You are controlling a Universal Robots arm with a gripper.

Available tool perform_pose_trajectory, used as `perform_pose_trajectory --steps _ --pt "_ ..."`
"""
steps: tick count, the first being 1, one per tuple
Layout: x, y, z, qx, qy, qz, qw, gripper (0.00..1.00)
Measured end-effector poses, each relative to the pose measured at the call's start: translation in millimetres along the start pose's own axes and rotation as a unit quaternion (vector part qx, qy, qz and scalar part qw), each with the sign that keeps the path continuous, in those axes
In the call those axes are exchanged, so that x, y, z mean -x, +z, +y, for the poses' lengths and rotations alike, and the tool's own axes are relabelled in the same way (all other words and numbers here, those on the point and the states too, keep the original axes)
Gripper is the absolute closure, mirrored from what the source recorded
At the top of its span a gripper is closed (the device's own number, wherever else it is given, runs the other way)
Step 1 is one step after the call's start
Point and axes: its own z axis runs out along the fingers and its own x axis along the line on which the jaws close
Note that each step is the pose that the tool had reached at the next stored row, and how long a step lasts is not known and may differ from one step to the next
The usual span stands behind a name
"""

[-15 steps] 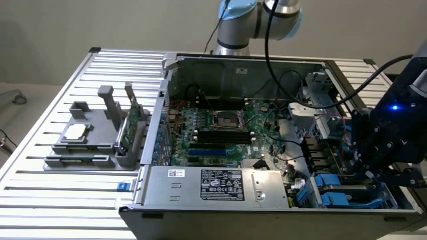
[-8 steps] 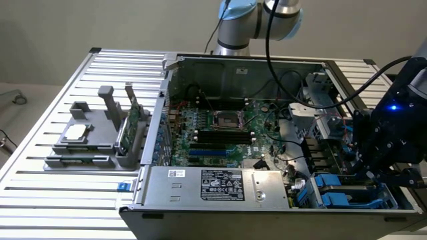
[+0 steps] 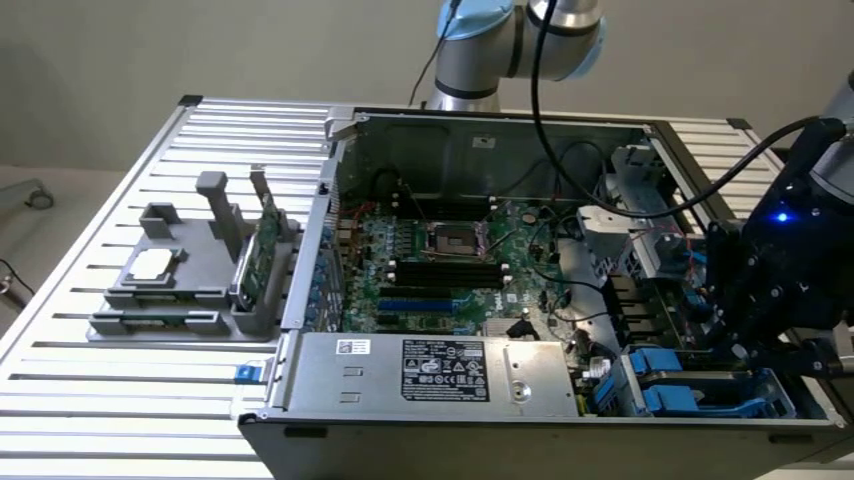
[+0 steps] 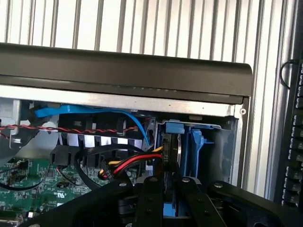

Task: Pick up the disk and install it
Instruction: 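Insert the first disk wire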

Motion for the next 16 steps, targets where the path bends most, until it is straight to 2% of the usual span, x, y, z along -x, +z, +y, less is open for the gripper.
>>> perform_pose_trajectory --steps 6,16 --pt "-0.3 1.0 -3.6 0.0036 0.008 -0.0009 1.0000 0.83" --pt "-2.2 1.4 -4.8 0.0065 0.019 -0.0022 0.9998 0.83"
